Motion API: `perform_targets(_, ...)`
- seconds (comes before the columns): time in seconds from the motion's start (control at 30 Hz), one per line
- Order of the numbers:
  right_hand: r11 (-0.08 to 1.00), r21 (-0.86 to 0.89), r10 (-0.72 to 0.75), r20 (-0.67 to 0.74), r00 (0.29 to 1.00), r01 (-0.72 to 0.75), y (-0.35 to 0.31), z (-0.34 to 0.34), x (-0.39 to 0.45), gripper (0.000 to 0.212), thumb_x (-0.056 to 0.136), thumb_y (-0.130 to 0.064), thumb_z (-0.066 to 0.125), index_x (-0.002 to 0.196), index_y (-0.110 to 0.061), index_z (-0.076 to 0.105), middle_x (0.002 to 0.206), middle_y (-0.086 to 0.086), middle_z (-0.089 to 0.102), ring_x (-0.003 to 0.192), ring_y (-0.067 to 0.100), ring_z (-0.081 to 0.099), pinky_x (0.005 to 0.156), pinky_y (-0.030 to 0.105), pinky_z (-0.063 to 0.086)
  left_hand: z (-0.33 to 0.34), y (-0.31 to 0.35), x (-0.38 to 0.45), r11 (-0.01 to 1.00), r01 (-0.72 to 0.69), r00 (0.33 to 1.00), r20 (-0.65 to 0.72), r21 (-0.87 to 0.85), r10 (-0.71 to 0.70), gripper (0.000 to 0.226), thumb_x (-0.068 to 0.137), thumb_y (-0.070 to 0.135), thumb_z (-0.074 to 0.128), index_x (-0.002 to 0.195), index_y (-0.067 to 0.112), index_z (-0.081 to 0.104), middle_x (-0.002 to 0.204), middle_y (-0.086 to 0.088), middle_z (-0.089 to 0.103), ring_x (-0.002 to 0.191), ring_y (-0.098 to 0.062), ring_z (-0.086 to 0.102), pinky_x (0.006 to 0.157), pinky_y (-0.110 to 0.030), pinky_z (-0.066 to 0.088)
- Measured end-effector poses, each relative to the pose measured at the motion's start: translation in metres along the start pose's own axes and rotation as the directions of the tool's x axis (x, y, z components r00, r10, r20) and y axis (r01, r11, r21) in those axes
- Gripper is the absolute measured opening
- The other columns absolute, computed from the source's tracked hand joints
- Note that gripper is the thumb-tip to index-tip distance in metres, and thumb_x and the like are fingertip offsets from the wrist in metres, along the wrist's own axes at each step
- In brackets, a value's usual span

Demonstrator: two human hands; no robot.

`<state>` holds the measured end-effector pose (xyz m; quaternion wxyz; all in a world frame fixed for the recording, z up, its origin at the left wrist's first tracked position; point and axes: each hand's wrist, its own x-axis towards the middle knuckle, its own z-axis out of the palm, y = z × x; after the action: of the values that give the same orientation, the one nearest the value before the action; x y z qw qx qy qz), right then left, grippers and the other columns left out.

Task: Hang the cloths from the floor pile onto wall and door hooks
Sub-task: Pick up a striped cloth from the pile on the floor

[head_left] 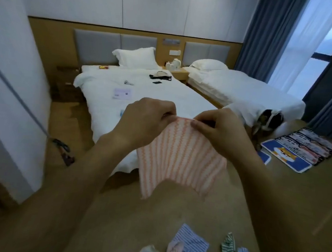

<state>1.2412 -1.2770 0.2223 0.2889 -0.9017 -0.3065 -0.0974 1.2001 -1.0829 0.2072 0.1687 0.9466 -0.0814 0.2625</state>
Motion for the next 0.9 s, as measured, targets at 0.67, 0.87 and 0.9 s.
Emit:
perform_targets(0.67,0.948,0.191,-0.28,0.117,0.953,0.255,-0.282,0.19,-0.034,0.014,0.092,-0.028,0.062,0.096,-0.023,0.075,0.086,-0.008,0.07,0.075,-0.002,0.057,0.069,0.006,0.038,-0.181,-0.155,-0.255,0.921,0.357,0.93,-0.156,0.156,-0.334,0.021,0.094,0.043,0.052,0.089,0.029,0.067,0.082,0.013,0.064,0.076,-0.006,0.057,0.071,-0.037,0.054)
perform_targets(0.87,0.902,0.221,-0.398,0.098,0.912,0.37,-0.369,0.245,-0.044,0.016,0.092,-0.026,0.061,0.097,-0.019,0.075,0.085,-0.004,0.07,0.074,0.004,0.058,0.067,0.005,0.036,-0.237,-0.199,-0.328,0.859,0.461,0.882,-0.225,0.224,-0.415,0.015,0.095,0.038,0.054,0.091,0.028,0.064,0.081,0.009,0.064,0.071,-0.002,0.053,0.063,-0.019,0.042)
perform_targets(0.9,0.894,0.23,-0.414,0.094,0.905,0.385,-0.382,0.253,-0.045,0.016,0.092,-0.025,0.061,0.096,-0.018,0.075,0.082,-0.005,0.068,0.071,0.002,0.056,0.066,0.005,0.035,-0.246,-0.204,-0.338,0.845,0.479,0.873,-0.231,0.236,-0.43,0.015,0.096,0.038,0.053,0.092,0.028,0.064,0.082,0.009,0.064,0.072,-0.003,0.053,0.063,-0.02,0.042)
